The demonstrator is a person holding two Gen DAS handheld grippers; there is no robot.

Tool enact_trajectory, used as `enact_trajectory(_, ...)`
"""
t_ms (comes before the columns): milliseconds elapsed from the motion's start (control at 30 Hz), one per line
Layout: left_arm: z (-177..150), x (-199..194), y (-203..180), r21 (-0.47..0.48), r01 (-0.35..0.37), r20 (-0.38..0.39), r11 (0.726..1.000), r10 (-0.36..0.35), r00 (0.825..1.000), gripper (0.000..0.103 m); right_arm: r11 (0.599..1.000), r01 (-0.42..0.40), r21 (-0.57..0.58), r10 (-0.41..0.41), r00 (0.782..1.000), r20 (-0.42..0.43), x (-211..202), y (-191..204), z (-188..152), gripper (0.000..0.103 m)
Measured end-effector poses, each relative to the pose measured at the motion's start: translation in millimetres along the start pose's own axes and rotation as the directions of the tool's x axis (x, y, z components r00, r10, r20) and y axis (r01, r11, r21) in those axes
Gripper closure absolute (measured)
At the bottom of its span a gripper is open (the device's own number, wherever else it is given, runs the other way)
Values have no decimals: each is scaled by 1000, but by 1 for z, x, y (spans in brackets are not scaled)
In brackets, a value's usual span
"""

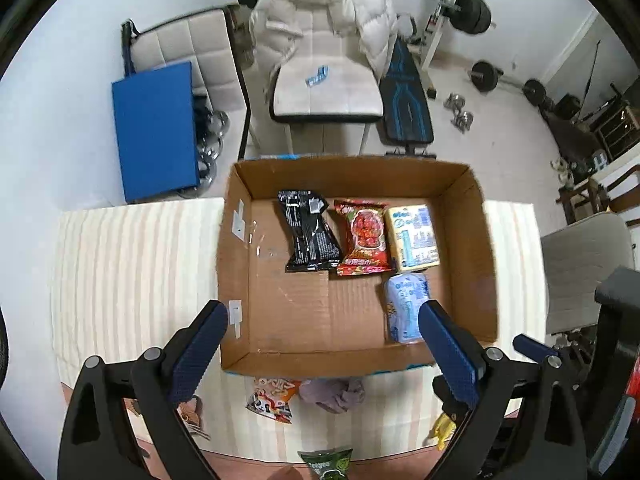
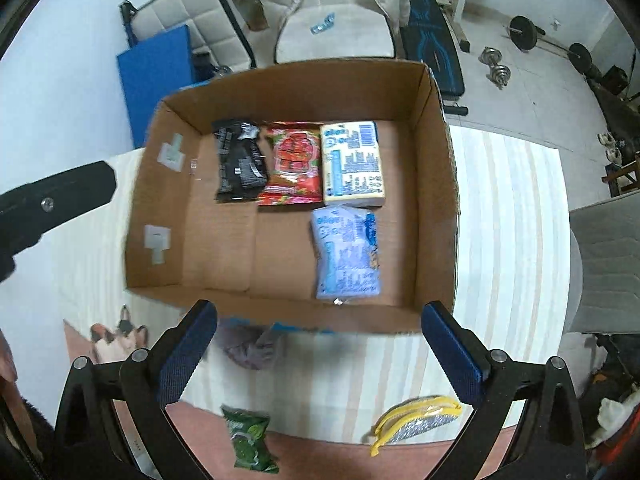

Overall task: Organize soft objects
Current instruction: 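Grasp the green wet-wipe pack with the left tool while the right grasps the yellow sponge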

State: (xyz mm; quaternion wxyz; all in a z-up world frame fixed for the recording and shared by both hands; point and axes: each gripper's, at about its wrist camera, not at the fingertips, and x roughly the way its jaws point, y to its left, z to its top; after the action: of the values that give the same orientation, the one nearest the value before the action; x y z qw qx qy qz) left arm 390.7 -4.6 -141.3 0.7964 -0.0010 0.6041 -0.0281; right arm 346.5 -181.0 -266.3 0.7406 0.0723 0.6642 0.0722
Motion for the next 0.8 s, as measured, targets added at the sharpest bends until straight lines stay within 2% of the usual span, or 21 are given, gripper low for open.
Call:
enact_trajectory(133,-28,-27,4,-50,25,51,998,-23,998,5,1000,-31,5,30,999,42,-30,-9,-26,0)
enact_trajectory(233,-71,-28,7,-85,-12,43,996,16,999,5,997,-56,56,52,997,56,-40,-32,-51,0)
enact_trajectory(267,-86,-22,8,-100,-27,29,995,30,999,5,993,-62,98,58,997,47,-38,-46,-64,0)
enact_trajectory(367,-138,16,14,-147,-34,-98,989,19,995,5,961,-102,257,107,994,-2,-16,-93,-101,0)
enact_trajectory(400,-159,39,16,-171,-14,-173,985,-16,985,5,944,-116,308,130,991,-23,-5,-107,-112,0)
enact_trajectory(467,-189,68,15,-198,10,-269,980,-64,961,5,890,-132,436,185,979,-83,30,-141,-140,0)
enact_trajectory(533,-219,97,13,-213,13,-324,977,-84,942,5,822,-141,551,243,963,-115,65,-168,-166,0)
enact_trajectory(567,-230,107,11,-215,4,-345,977,-79,935,5,805,-130,579,244,962,-122,76,-175,-173,4)
enact_trajectory(633,-251,132,4,-213,8,-408,977,-96,908,8,776,-115,620,237,964,-117,94,-187,-183,13)
enact_trajectory(667,-260,142,2,-211,3,-433,978,-96,896,14,763,-104,639,234,964,-123,104,-191,-187,16)
enact_trajectory(700,-268,152,-1,-207,-4,-459,978,-94,883,16,749,-103,654,241,963,-124,112,-194,-189,18)
enact_trajectory(733,-273,158,-3,-209,-6,-473,978,-96,876,16,742,-97,664,243,961,-132,122,-195,-189,19)
enact_trajectory(800,-280,166,-7,-205,-12,-492,979,-92,866,16,751,-60,657,219,962,-163,135,-193,-186,20)
